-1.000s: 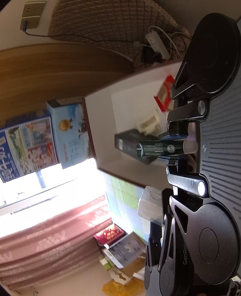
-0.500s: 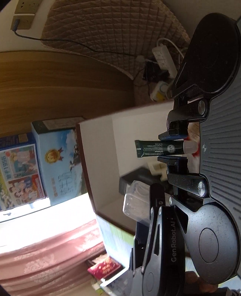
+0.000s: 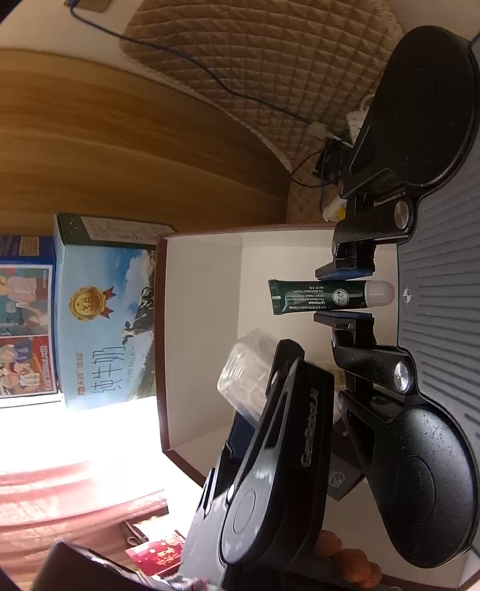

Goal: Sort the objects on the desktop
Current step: 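Open both grippers to drop the case and tube into the box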

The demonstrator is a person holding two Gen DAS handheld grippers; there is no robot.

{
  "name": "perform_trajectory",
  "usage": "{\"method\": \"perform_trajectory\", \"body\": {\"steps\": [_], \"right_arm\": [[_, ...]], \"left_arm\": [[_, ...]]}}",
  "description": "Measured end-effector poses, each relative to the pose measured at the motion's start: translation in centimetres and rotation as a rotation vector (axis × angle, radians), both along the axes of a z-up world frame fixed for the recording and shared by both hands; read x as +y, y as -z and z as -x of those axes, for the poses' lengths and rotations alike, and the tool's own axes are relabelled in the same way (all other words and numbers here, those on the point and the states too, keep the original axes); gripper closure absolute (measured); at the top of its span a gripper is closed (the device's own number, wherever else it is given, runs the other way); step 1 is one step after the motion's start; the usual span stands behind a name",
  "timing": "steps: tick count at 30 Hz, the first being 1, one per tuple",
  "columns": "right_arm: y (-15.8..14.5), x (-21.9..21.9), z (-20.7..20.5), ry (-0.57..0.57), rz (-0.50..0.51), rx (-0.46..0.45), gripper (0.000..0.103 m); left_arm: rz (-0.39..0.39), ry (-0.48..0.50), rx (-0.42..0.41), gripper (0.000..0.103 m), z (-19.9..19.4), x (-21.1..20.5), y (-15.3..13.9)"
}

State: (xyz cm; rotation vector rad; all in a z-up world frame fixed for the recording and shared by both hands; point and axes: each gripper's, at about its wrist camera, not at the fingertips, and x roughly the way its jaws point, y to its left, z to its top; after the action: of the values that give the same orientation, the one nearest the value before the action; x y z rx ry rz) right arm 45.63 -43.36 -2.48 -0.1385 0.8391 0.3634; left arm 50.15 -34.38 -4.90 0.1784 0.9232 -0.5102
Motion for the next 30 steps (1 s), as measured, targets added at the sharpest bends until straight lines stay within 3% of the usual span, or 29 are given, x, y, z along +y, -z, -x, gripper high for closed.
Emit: {"method": "perform_trajectory", "body": {"steps": [8, 15, 30], "right_arm": [[0.4, 0.6, -1.1, -0.03, 0.028, -0.003, 0.089], [0.6, 1.0, -1.6, -0.047, 0.036, -0.011, 0.089], [0.9, 1.3, -1.0, -0.104, 0.048, -0.03, 0.087]], "left_arm": [[-0.019, -0.005, -0.002, 0.05, -2.1, -0.6, 0.6], [-0.046, -0.031, -0.015, 0.037, -2.7, -0.3, 0.7], [-0.026, -0.105, -0.02, 0.029, -1.7, 2.5, -0.9]]}}
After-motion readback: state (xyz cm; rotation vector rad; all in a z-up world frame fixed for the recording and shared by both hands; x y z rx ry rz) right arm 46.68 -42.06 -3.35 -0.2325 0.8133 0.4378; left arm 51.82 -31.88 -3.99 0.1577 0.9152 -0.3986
